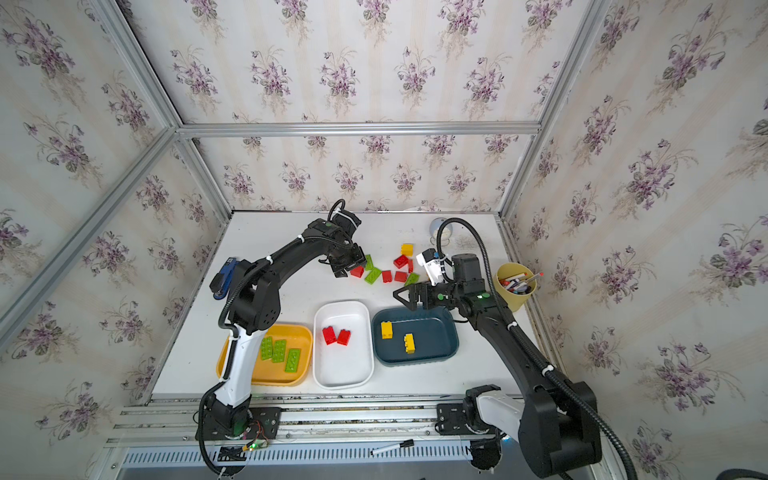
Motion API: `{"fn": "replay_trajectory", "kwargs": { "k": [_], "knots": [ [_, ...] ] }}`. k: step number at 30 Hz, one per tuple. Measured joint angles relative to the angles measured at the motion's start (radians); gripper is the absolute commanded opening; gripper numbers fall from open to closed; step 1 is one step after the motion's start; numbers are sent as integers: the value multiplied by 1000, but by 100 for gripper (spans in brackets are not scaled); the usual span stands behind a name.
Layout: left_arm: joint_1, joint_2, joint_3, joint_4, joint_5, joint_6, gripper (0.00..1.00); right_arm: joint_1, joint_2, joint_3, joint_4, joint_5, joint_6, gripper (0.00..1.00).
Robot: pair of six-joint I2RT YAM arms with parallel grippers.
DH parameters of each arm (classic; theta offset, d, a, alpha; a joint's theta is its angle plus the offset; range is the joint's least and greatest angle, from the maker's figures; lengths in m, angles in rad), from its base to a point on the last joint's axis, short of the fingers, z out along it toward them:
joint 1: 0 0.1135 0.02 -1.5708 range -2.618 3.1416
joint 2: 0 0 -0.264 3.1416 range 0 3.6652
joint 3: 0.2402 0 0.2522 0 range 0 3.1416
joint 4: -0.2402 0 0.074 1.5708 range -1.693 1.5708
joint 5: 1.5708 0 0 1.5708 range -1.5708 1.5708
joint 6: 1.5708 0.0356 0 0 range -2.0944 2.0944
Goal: Sort the legos into containers by color
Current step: 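Move the left gripper back over the brick pile, then lower the left gripper onto a red 2x2 brick and grasp it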
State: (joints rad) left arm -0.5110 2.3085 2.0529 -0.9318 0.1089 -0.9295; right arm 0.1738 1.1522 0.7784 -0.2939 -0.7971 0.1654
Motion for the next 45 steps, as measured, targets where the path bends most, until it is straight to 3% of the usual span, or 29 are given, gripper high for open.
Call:
{"fn": "replay_trajectory", "kwargs": {
  "k": [18, 36, 45],
  "knots": [
    [2, 151, 119, 2, -71, -63, 63, 0, 34, 13, 2, 2, -24, 100],
    [8, 95, 72, -34, -90, 6, 60, 0, 35, 13, 1, 1, -25, 100],
    [16, 93, 56, -34, -84, 56, 70, 0, 27, 11, 1, 1, -25, 100]
  ]
}}
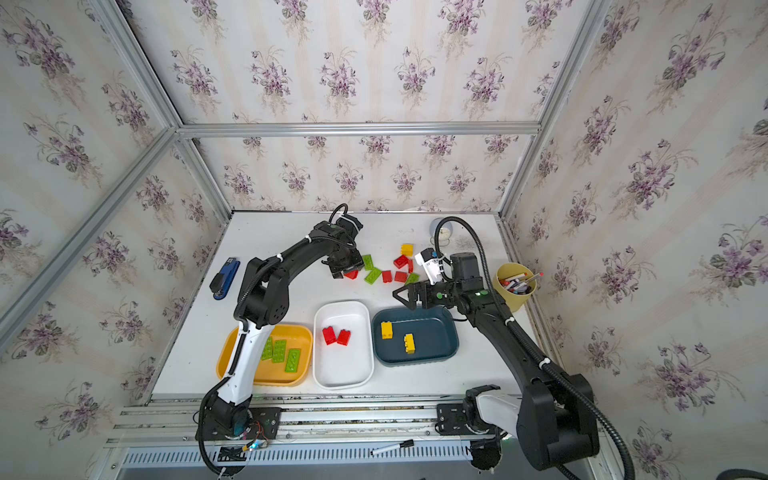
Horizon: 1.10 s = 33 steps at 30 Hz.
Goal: Sort the legos into containers by color
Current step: 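Lower the left gripper onto a red 2x2 brick and grasp it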
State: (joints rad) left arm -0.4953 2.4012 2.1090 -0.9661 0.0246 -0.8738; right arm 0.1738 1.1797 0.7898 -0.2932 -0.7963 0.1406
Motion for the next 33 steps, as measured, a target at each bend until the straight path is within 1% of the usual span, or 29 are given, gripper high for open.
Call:
{"fn": "replay_trajectory", "kwargs": {
  "k": [8, 13, 16, 19, 21, 25, 27, 29, 33],
  "knots": [
    [0, -23, -16, -3, -1, 6, 69, 0, -2, -7, 0, -3, 0, 100],
    [-1, -28, -28, -4, -8, -31, 69, 0, 0, -7, 1, -5, 0, 100],
    [-3, -9, -9, -7, -7, -45, 69, 0, 2, -7, 1, -7, 0, 100],
    [-11, 27, 43, -9, 5, -45, 67, 0, 5, -8, 3, -7, 0, 100],
    [-16, 41, 60, -5, 11, -44, 64, 0, 5, -8, 5, -7, 0, 100],
    [-18, 47, 47, -8, 14, -41, 59, 0, 5, -13, 10, -7, 0, 100],
    [-16, 47, 38, -14, 13, -41, 56, -1, 5, -13, 9, -7, 0, 100],
    [-16, 47, 35, -14, 4, -39, 48, -1, 5, -13, 11, -7, 0, 100],
    [-16, 47, 34, -15, -11, -26, 43, -1, 6, -13, 11, -7, -3, 100]
  ]
}}
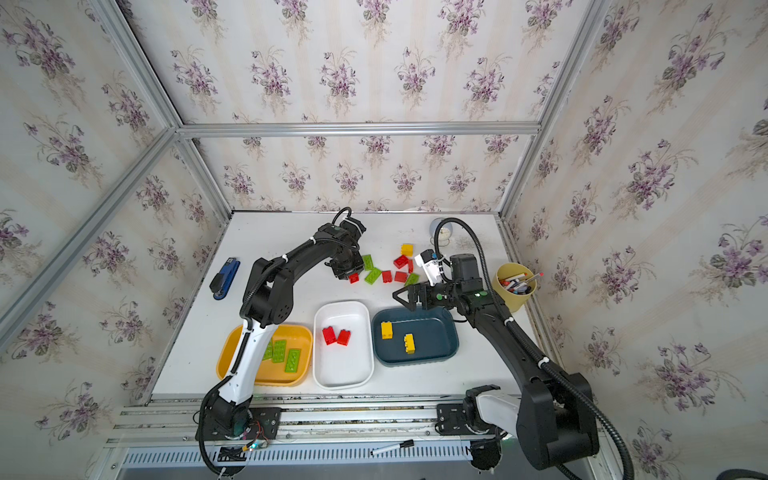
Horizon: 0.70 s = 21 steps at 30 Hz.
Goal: Sort the legos into containers by color
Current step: 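Lower the left gripper onto a red 2x2 brick and grasp it, then carry the red brick with the left gripper and drop it into the white tray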
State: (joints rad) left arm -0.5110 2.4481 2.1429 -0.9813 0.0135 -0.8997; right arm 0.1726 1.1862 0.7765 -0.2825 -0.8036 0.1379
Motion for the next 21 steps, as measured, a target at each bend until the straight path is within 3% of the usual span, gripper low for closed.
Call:
{"fn": "replay_trajectory", "kwargs": {
  "k": [5, 11, 21],
  "knots": [
    [3, 1, 4, -4, -1, 19, 34, 0, 0, 1, -1, 0, 0, 100],
    [8, -35, 2, -23, -6, 54, 33, -1, 0, 1, -3, -4, 0, 100],
    [-17, -363, -264, -40, -16, 142, 33, -1, 0, 1, 8, -29, 4, 100]
  ]
}}
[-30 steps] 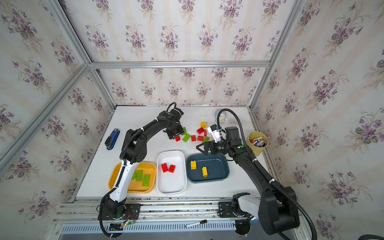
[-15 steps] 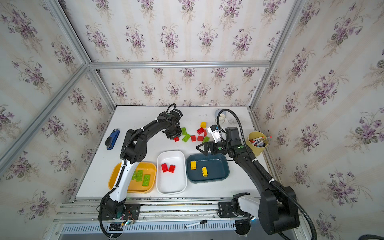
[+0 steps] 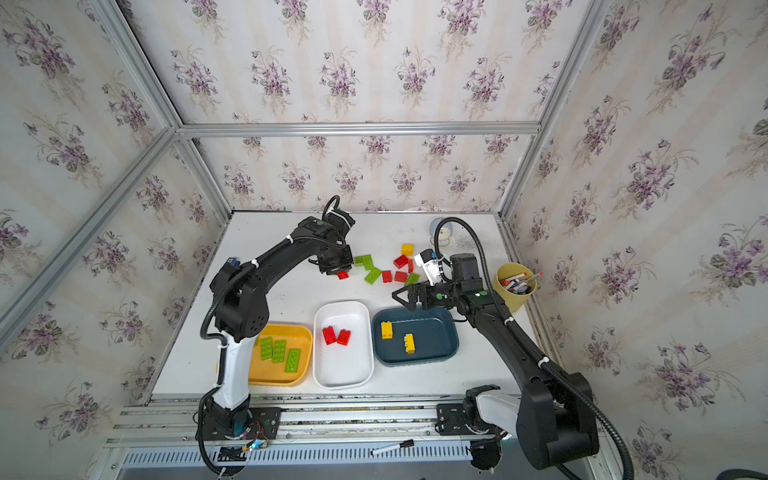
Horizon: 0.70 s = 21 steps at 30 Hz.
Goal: Sort the legos into containers by color
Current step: 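Carry the red brick with the left gripper and drop it into the white tray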
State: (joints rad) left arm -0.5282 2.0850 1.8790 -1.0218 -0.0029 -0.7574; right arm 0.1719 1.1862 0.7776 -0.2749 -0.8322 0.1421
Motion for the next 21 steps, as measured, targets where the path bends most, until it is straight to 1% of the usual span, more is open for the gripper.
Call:
{"fn": "replay_trajectory", "kwargs": {
  "k": [6, 11, 14, 17, 21],
  "knots": [
    [-81, -224, -207, -5, 24, 15, 33, 0, 0, 0, 3, -2, 0, 100],
    [-175, -346, -332, -7, 47, 2, 34, 0, -1, 0, 3, -4, 0, 100],
    [-237, -386, -393, 2, 65, -20, 34, 0, -7, 0, 2, -5, 0, 100],
    [-282, -396, -459, 27, 94, -43, 34, 0, -13, 0, -4, -5, -2, 100],
    [-306, -375, -513, 83, 126, -64, 34, 0, -18, -2, -12, -4, -5, 100]
  ]
}}
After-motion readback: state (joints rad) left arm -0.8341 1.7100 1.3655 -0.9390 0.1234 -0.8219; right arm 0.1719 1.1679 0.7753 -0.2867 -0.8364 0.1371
